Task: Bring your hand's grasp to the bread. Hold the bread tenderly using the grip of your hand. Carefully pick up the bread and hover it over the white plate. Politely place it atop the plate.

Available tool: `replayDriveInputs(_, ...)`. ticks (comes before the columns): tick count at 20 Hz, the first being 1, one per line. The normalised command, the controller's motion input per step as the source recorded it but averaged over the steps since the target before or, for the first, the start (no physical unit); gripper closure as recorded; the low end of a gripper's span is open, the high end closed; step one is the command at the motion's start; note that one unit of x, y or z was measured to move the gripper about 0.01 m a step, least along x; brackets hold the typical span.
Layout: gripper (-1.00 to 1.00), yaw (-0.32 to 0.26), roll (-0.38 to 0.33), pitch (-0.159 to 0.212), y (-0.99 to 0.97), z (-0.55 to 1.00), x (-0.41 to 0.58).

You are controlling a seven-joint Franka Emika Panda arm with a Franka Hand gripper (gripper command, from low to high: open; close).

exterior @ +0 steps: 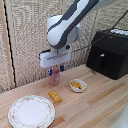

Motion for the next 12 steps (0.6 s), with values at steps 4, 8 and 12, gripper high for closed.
replayDriveInputs(4,-1.0,-0.003,0.0,0.003,0.18,-0.49,-0.077)
replayDriveInputs(8,-1.0,-0.011,0.0,0.005,0.02,-0.54,-0.13)
replayDriveInputs(12,-1.0,-0.016,0.0,0.0,0.0,-0.49,-0.064)
